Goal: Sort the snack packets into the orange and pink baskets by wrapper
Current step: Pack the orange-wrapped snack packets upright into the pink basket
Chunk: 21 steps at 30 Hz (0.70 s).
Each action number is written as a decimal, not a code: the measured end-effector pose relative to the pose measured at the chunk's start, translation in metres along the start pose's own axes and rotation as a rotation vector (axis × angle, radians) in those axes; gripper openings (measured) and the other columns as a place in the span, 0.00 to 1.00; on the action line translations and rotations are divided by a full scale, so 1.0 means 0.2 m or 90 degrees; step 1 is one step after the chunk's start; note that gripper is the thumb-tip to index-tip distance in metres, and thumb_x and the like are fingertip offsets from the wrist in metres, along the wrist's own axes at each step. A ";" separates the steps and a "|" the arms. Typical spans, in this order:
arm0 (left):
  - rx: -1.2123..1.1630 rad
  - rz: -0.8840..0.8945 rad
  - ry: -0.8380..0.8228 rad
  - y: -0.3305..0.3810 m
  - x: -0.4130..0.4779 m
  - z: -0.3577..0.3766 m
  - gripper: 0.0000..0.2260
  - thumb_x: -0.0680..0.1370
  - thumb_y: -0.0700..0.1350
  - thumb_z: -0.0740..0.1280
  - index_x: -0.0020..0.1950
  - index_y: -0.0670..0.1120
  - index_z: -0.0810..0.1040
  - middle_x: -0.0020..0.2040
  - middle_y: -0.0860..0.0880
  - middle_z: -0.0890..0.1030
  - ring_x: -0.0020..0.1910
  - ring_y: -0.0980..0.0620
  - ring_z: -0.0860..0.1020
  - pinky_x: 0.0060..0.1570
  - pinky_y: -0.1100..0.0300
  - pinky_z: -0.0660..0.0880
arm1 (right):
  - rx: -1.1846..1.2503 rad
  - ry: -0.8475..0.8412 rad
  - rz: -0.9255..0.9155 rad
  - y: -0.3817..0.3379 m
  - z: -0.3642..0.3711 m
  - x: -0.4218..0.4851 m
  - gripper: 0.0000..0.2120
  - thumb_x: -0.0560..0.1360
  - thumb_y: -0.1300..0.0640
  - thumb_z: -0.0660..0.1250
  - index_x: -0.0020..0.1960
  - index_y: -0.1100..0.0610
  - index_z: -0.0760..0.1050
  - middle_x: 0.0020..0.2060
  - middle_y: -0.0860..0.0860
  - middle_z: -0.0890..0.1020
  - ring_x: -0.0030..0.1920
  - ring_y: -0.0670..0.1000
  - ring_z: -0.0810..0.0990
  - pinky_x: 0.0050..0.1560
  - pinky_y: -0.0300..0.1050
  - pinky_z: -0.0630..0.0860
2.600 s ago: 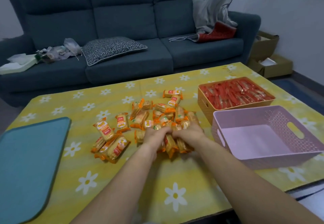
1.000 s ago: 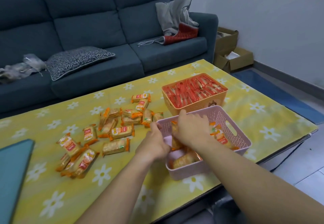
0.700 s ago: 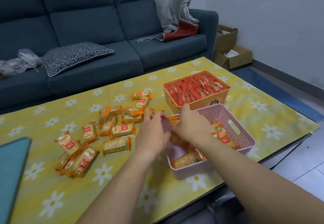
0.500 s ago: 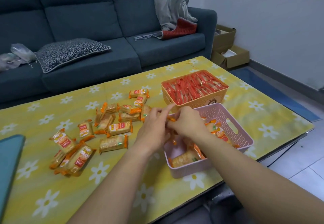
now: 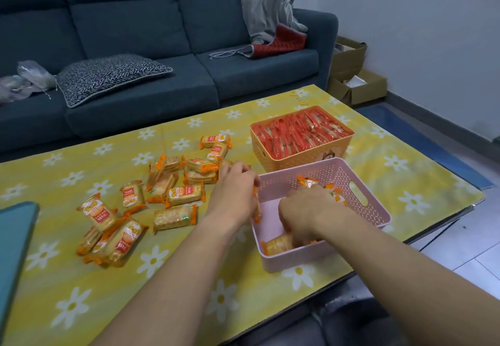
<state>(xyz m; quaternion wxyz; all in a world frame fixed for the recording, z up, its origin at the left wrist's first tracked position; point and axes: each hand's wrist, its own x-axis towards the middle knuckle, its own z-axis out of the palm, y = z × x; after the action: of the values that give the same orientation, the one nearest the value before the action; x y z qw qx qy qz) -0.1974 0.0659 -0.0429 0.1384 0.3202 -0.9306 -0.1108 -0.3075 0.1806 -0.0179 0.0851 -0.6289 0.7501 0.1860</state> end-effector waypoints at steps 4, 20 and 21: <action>0.020 -0.029 -0.010 0.02 -0.01 -0.03 0.16 0.75 0.40 0.69 0.61 0.53 0.76 0.59 0.51 0.72 0.62 0.46 0.67 0.46 0.57 0.67 | 0.194 0.004 0.050 0.06 -0.04 -0.03 0.15 0.68 0.44 0.71 0.37 0.55 0.75 0.35 0.50 0.79 0.40 0.55 0.79 0.40 0.47 0.76; 0.065 0.022 -0.082 0.05 0.02 0.01 0.21 0.72 0.60 0.69 0.62 0.56 0.74 0.58 0.50 0.71 0.61 0.43 0.67 0.53 0.51 0.68 | 0.651 0.143 0.200 0.10 -0.11 0.12 0.12 0.66 0.58 0.61 0.39 0.63 0.80 0.36 0.59 0.84 0.40 0.63 0.84 0.42 0.58 0.83; 0.071 0.019 -0.079 0.05 0.02 0.01 0.17 0.72 0.57 0.71 0.59 0.56 0.75 0.57 0.50 0.71 0.60 0.44 0.68 0.54 0.52 0.69 | 0.552 0.149 0.201 0.14 -0.11 0.09 0.11 0.66 0.57 0.61 0.41 0.60 0.80 0.37 0.56 0.84 0.41 0.61 0.83 0.42 0.57 0.83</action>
<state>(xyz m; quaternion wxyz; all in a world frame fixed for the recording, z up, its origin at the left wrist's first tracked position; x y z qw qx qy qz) -0.2062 0.0712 -0.0411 0.0641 0.3060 -0.9468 -0.0761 -0.3355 0.1605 0.0001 0.2255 -0.4302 0.8496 -0.2056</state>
